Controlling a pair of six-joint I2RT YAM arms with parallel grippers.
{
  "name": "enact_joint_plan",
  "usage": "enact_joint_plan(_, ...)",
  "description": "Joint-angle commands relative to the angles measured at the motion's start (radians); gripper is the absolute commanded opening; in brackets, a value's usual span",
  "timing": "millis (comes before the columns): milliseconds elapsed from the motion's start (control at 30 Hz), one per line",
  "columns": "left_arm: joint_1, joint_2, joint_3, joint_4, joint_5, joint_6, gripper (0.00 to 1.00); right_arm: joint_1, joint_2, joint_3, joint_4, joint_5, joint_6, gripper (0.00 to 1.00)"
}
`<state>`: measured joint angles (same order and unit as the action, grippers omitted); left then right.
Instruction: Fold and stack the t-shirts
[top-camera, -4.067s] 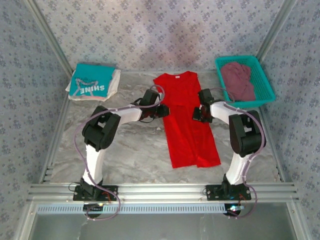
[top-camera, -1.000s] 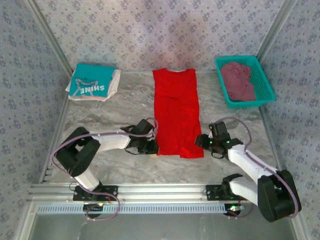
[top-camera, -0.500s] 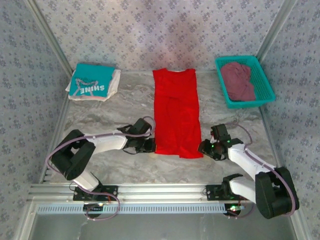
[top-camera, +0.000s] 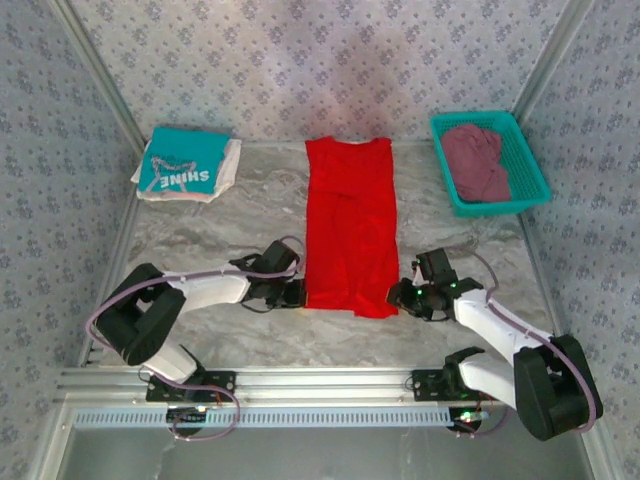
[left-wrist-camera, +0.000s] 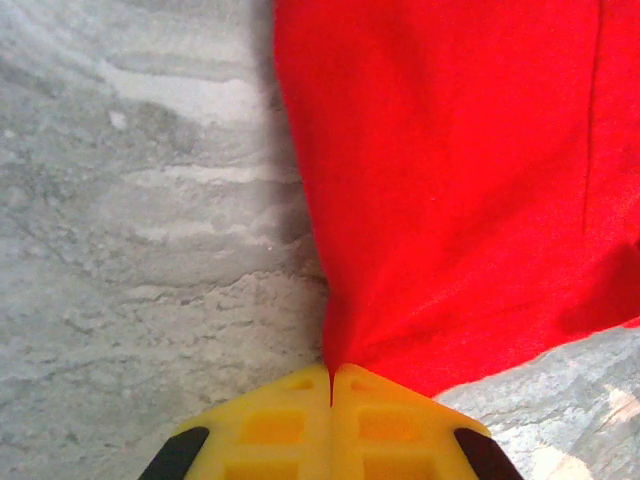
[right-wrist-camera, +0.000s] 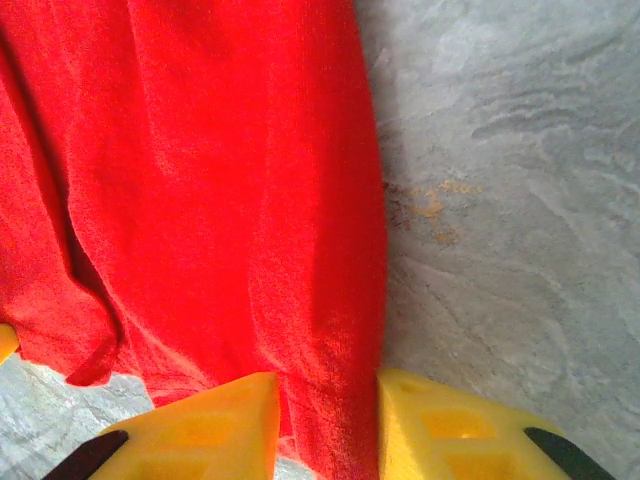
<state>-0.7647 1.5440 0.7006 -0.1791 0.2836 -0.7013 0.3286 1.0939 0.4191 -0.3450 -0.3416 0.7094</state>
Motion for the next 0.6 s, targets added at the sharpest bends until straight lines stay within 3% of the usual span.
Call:
enact_joint_plan(0, 0.008, -0.030, -0.023, 0.007, -0.014, -0.010, 0.00, 0.014, 0.013, -0.029, 0.021, -0.013, 0.016, 0.31)
enact_joint_plan(133, 0.010, -0.056, -0.053, 0.027, -0.024, -0.013, 0.00, 0.021, 0.039, -0.036, 0.030, -0.001, 0.011, 0.31)
enact_joint_plan(433, -0.004, -0.130, -0.150, 0.090, -0.012, -0.038, 0.00, 0.054, -0.059, -0.044, -0.011, 0.019, 0.031, 0.00)
enact_joint_plan(567, -0.050, -0.163, -0.199, 0.080, -0.003, -0.045, 0.00, 0.096, -0.146, -0.087, -0.043, 0.003, 0.062, 0.00)
